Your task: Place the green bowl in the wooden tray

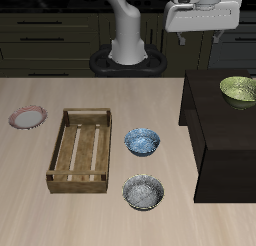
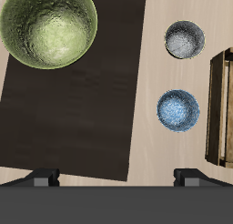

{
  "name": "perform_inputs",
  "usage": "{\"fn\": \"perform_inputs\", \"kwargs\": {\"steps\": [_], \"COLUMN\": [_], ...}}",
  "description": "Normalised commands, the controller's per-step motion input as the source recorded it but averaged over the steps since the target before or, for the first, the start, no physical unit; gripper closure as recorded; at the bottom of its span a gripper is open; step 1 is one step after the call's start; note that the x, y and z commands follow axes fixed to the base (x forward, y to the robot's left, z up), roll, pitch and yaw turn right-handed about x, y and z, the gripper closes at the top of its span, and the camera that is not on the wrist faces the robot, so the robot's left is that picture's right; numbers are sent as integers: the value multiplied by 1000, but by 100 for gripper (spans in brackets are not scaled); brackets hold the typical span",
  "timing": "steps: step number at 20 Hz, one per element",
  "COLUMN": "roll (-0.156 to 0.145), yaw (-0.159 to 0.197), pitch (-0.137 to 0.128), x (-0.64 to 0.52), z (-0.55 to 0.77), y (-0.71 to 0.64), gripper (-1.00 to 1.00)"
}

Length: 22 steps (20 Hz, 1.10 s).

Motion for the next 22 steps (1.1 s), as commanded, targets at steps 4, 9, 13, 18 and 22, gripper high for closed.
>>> {"fn": "perform_inputs", "kwargs": {"steps": [4, 9, 13, 18, 22], "roll": [-61, -32, 15, 4, -38], "yaw": [0, -1, 7, -1, 14], "pitch": [-16, 15, -15, -5, 15], "x": [482, 390, 212, 263, 283], "z": [57, -24, -40, -65, -85], "y": [11, -24, 206, 279, 89], "gripper": [-100, -100, -100, -100, -100]}}
